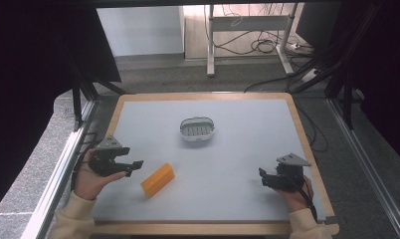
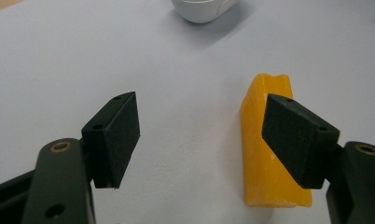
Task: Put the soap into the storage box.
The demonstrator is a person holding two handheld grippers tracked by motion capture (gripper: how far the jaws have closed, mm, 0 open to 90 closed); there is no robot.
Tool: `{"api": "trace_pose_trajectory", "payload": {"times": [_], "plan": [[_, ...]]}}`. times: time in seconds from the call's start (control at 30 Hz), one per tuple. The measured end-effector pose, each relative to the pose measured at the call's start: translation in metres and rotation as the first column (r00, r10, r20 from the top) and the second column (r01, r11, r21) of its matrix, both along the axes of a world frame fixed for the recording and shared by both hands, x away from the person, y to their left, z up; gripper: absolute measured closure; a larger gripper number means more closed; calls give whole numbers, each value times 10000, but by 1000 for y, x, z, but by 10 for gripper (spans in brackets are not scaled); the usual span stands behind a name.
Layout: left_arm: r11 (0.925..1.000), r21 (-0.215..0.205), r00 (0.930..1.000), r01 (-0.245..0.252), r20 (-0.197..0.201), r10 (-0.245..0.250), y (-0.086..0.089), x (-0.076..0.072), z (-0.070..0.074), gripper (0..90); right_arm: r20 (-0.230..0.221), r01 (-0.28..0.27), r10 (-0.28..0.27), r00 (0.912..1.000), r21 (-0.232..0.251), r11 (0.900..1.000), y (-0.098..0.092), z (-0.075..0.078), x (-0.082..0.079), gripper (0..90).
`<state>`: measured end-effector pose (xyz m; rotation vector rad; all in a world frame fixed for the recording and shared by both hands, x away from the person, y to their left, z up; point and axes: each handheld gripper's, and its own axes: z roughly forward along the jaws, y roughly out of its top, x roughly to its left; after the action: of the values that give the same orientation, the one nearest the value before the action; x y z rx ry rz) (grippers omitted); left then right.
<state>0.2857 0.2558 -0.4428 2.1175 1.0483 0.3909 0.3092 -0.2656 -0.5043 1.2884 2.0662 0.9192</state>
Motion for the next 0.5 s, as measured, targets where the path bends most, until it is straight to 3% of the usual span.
{"api": "trace_pose_trajectory", "payload": {"times": [0.5], "plan": [[9986,125,9987,508,-44,-508,-12,-4,6,271,82,78,-77,9999,-25,10000,-1,1,0,123]]}}
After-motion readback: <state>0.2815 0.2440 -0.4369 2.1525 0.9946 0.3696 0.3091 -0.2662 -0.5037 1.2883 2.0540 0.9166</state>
